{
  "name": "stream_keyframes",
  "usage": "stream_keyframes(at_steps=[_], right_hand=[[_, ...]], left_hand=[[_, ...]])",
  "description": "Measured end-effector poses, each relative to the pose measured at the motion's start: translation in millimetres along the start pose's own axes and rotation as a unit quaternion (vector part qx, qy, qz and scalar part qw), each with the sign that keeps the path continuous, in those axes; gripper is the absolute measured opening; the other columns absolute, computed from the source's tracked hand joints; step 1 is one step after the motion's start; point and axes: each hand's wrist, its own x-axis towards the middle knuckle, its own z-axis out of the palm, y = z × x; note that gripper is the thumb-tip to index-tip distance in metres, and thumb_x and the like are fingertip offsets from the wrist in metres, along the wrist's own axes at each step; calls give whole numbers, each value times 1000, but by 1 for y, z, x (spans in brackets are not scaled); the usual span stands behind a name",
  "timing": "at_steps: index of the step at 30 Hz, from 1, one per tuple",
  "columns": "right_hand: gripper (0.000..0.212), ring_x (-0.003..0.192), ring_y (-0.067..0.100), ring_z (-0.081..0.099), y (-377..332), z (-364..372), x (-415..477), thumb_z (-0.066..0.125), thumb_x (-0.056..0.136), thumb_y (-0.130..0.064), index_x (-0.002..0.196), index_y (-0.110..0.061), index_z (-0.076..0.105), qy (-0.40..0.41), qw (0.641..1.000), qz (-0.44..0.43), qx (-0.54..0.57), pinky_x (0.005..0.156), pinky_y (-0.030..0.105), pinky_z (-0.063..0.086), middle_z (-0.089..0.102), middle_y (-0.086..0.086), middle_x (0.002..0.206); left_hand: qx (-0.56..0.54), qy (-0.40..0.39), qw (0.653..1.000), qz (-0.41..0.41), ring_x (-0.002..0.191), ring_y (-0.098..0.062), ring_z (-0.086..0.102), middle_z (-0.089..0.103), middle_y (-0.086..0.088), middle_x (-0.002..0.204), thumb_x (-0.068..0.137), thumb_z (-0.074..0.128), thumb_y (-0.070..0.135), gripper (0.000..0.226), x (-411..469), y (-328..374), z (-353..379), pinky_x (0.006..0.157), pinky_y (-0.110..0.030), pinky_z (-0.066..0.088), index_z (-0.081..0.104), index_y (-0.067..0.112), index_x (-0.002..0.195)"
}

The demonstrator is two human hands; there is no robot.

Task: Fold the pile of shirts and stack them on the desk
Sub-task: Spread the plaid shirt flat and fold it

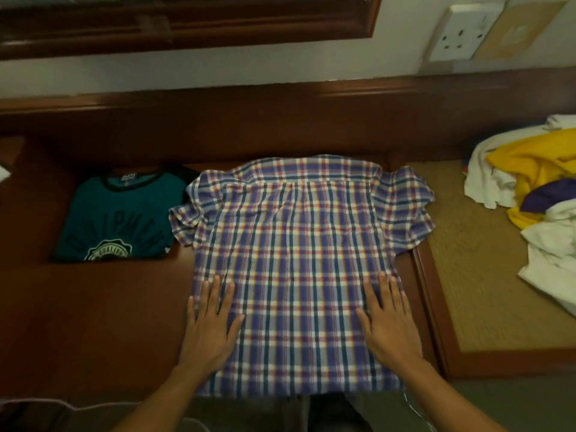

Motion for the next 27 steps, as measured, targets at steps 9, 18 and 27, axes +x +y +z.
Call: stream_keyframes(at_steps=[9,18,27], right_hand=[[70,151,25,-28,20,-12,-22,9,104,-60,160,-25,-15,-59,997,44,-23,126,44,-9,-23,7,166],[52,129,34,48,41,-69,25,47,104,-38,150,-13,41,141,986,55,63,104,47,43,47,17,146],[85,96,30,59,111,-112,182,40,73,-93,105,-15,57,101,934,252,233,77,43,51,60,10,106]], left_hand=[[-3,-43,999,28,145,-23,-40,-45,1,157,96,8,73,78,-20,41,1,118,-52,-20,-35,36,150],[-25,-3,1000,14,153,-24,-23,-22,0,167,102,25,62,72,22,34,-22,124,-54,-6,-8,36,160],[7,29,999,25,153,-27,-21,-22,3,167,95,23,77,76,130,73,-53,121,-57,-9,-8,47,158]])
